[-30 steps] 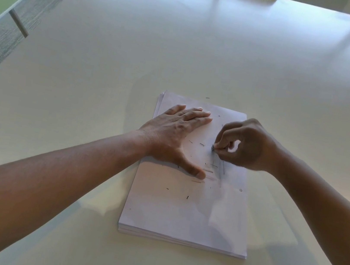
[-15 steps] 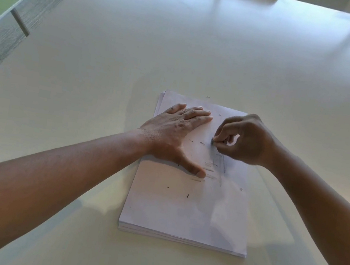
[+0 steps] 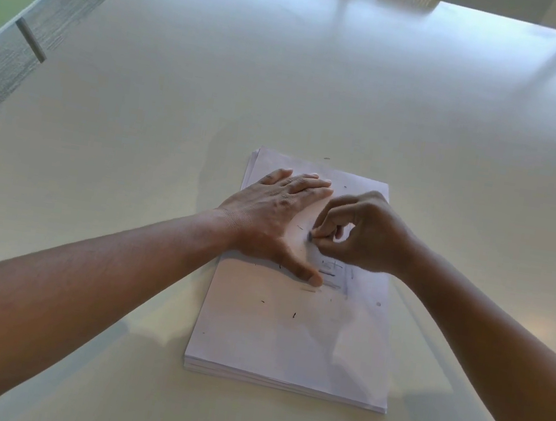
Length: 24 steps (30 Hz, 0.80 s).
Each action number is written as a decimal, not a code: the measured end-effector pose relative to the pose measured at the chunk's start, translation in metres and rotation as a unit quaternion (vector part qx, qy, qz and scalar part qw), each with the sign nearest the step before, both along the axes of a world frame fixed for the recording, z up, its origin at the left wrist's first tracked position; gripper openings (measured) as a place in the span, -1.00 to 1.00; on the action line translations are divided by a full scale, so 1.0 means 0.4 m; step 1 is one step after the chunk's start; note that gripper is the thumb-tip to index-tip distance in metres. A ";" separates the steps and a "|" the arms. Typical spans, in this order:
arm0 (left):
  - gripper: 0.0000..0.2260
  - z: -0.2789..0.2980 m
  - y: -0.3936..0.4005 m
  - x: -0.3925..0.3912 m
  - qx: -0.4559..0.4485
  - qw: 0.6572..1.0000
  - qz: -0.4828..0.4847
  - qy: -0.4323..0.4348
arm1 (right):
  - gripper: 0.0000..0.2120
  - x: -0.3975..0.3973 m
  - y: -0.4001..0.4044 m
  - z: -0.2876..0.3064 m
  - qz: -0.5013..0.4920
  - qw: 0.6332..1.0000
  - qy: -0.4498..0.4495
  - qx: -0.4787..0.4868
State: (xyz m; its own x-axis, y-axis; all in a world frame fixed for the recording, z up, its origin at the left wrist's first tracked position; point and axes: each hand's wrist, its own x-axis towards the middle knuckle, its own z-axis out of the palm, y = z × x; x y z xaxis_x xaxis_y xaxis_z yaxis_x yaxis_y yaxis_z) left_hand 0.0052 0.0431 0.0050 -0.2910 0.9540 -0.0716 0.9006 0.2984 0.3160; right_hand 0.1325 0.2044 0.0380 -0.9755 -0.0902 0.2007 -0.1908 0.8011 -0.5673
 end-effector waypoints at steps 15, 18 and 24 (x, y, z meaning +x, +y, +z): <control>0.31 -0.005 0.003 0.001 0.004 1.000 0.004 0.003 | -0.88 0.019 -0.012 0.000 0.048 0.999 -0.016 -0.004; 0.31 -0.004 -0.002 0.000 0.003 1.000 0.003 -0.001 | -0.90 0.004 0.016 0.006 0.011 1.000 0.003 0.011; 0.28 0.001 0.003 0.002 0.007 1.000 -0.001 0.002 | -0.92 -0.004 -0.035 -0.007 0.003 0.999 0.035 -0.005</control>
